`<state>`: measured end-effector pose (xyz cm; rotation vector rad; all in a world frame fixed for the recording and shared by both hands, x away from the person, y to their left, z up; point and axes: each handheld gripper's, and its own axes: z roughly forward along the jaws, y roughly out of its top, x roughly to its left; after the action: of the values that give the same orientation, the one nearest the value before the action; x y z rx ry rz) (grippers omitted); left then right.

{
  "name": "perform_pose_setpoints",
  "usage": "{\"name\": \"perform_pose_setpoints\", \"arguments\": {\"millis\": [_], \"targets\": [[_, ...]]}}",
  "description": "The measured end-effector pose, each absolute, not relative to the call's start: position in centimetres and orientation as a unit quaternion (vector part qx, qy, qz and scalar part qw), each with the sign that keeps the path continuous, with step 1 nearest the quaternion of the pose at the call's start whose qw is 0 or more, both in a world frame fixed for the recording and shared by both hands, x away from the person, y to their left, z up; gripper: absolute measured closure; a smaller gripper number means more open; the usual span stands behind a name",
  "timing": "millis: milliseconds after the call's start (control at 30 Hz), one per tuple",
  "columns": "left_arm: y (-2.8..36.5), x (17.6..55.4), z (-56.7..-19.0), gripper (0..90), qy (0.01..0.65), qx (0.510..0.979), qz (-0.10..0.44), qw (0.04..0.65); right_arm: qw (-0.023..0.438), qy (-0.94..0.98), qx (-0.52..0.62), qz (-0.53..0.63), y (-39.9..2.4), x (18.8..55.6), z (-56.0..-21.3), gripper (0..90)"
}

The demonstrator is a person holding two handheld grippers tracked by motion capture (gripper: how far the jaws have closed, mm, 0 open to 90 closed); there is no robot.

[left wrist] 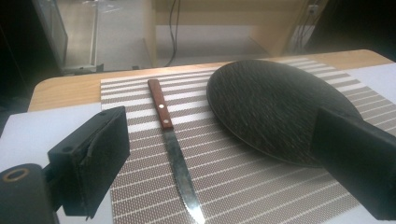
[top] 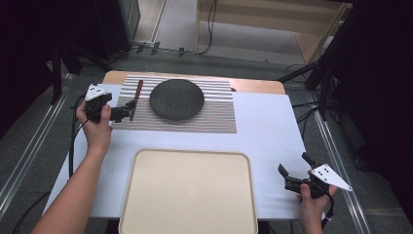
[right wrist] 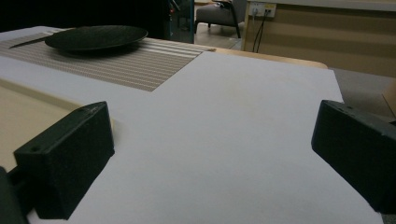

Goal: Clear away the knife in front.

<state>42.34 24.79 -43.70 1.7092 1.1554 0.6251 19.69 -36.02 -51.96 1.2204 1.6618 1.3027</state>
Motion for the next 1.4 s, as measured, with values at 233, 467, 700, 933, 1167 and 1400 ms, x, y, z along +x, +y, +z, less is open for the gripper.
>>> {"name": "perform_pose_setpoints", "arguments": {"millis": [233, 467, 700, 933, 1167, 1400], "targets": [[24.5, 43.9, -44.1, 5.6, 0.481, 0.704, 0.236, 0.466, 0.343, 0.641, 0.471, 0.500, -36.0, 19.7, -52.0, 0.0], [23.9, 45.3, -44.0, 11.3, 0.488, 0.705, 0.241, 0.454, 0.343, 0.640, 0.472, 0.500, -36.0, 19.7, -52.0, 0.0], [23.2, 47.3, -43.9, 15.5, 0.502, 0.709, 0.231, 0.438, 0.342, 0.640, 0.473, 0.500, -36.0, 19.7, -52.0, 0.0], [22.6, 49.2, -44.1, 23.9, 0.531, 0.709, 0.212, 0.414, 0.341, 0.638, 0.473, 0.503, -36.0, 19.7, -52.0, 0.0], [22.3, 51.0, -44.4, 32.8, 0.544, 0.720, 0.193, 0.385, 0.341, 0.637, 0.473, 0.504, -36.1, 19.7, -52.0, 0.0], [22.1, 52.4, -44.7, 44.9, 0.562, 0.723, 0.183, 0.357, 0.341, 0.639, 0.474, 0.501, -36.0, 19.7, -52.0, 0.0]]}}
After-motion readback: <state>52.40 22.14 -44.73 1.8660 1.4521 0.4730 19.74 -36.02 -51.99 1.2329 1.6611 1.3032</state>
